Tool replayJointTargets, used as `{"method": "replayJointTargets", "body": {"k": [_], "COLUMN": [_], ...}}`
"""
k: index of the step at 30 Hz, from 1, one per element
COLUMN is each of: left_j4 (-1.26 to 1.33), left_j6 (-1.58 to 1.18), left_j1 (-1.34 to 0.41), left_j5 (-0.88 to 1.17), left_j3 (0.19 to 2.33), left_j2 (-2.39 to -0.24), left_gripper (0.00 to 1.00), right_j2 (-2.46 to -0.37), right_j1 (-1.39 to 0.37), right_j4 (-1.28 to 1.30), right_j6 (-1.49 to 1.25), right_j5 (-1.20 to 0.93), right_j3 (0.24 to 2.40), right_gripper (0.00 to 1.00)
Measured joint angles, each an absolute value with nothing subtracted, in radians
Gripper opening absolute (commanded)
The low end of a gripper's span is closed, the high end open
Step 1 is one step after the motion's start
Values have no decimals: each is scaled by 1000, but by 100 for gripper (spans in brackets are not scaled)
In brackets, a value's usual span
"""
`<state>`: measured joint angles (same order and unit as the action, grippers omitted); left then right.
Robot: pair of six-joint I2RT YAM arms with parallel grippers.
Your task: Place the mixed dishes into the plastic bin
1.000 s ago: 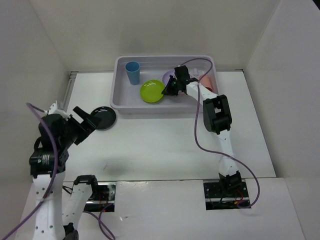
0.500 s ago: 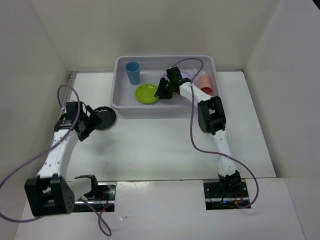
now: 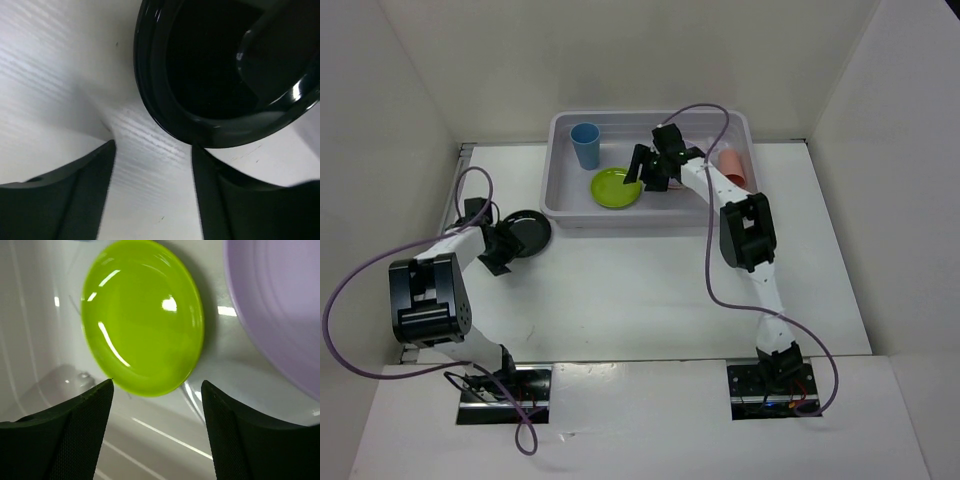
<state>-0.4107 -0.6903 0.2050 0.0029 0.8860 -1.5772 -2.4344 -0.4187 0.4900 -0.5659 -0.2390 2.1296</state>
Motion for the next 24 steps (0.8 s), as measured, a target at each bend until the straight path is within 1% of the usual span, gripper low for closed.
{"method": "replayJointTargets", "body": {"k": [1,2,3,5,16,18,19,21,22,24], "left_j4": [-397,-381,-368,-344,-208,-204,-204,-204,-201,-193], "left_j6": [-691,-694,-695,-701,-746,-751,-757,-760,-762,-762], "left_j1": [210,215,220,232,310,310,312,314,315,318], "left_j5": [7,15,19,28,116,128,136,151,157,166], "left_j3": [886,886,886,886,839,836,836,836,834,816], "left_j2": [-1581,-1583,-1583,-1584,-1607,-1607,-1607,-1607,-1606,-1595], "left_gripper": [56,52,49,48,49,48,44,44,45,53], "right_j2": [-2419,-2400,-2376,-2323,-2067,-2043,-2037,-2033,-2033,-2033], "right_j1": [-419,-419,-419,-419,-419,-419,-419,-419,-419,-419], "right_j4": [495,502,507,516,541,545,547,551,557,577], "right_j6": [-562,-559,-557,-551,-530,-529,-529,-529,-529,-528], "right_j5": [-237,-235,-232,-228,-221,-221,-221,-221,-222,-224], "right_j3": [2130,2130,2130,2131,2267,2270,2273,2278,2279,2279], "right_gripper": [77,77,77,78,80,80,80,80,80,80]}}
